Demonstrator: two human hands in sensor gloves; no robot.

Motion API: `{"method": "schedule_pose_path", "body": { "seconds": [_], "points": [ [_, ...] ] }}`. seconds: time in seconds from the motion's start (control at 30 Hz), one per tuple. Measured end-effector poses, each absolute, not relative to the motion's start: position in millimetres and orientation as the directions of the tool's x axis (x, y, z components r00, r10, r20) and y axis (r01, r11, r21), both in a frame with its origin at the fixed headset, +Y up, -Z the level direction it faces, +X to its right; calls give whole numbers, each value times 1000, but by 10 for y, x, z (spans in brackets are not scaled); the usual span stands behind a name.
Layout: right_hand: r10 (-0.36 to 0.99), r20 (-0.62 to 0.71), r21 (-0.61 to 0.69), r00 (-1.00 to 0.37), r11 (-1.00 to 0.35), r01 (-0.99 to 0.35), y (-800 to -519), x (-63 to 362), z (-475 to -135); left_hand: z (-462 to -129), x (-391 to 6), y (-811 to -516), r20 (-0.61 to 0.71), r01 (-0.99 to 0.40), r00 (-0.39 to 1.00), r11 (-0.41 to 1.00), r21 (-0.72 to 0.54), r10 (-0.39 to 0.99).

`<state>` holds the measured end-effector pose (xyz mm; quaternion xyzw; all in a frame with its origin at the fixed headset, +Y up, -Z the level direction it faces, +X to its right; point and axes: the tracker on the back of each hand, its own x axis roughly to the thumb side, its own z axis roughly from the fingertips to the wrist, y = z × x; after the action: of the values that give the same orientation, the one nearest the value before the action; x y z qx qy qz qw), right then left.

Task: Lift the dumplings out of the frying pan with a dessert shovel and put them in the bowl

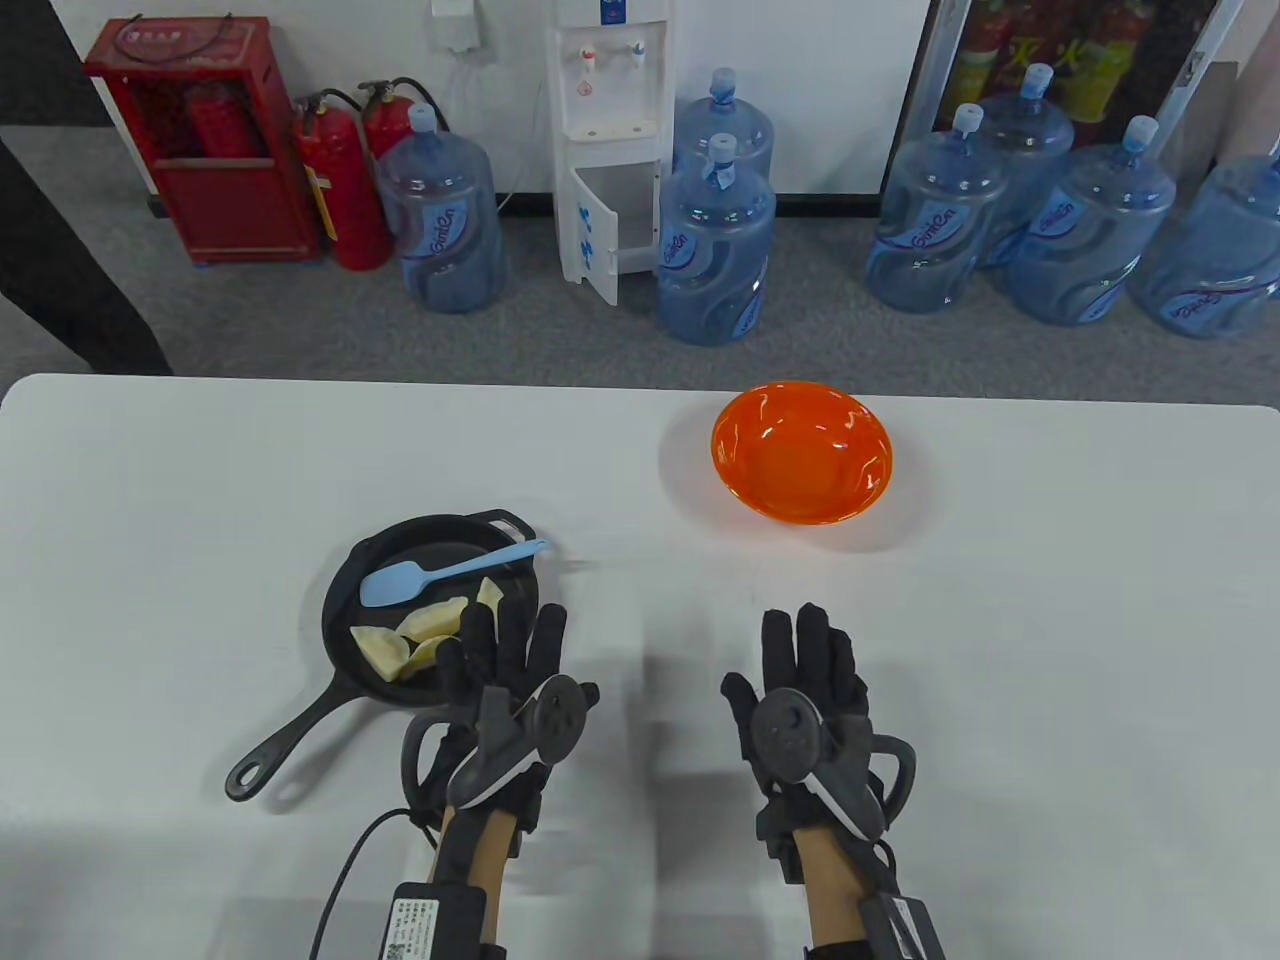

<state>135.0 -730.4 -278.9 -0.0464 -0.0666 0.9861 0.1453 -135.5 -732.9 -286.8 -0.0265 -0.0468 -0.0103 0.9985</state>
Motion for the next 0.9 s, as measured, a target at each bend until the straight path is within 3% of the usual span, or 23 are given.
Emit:
{"method": "schedule_pose_path", "body": {
  "seconds": [0.27, 0.47, 0.6, 0.9],
  "points": [
    [206, -166, -165, -964, -970, -179, -7017, 1649, -3312, -2875, -1357, -7332, 103, 26, 994, 998, -51, -20],
    [139, -222, -160, -965, -982, -104, -6897, 1650, -3794, -2874, -1344, -7330, 113, 26, 993, 998, -54, -20],
    [60, -235, -121, -970, -992, -32, -6977, 1573, -4071, -2877, -1332, -7326, 116, 41, 993, 998, -45, -35],
    [43, -257, -34, -965, -999, -35, -7257, 1478, -4479, -2907, -1378, -7363, 99, 54, 994, 996, -65, -48]
  ]
}}
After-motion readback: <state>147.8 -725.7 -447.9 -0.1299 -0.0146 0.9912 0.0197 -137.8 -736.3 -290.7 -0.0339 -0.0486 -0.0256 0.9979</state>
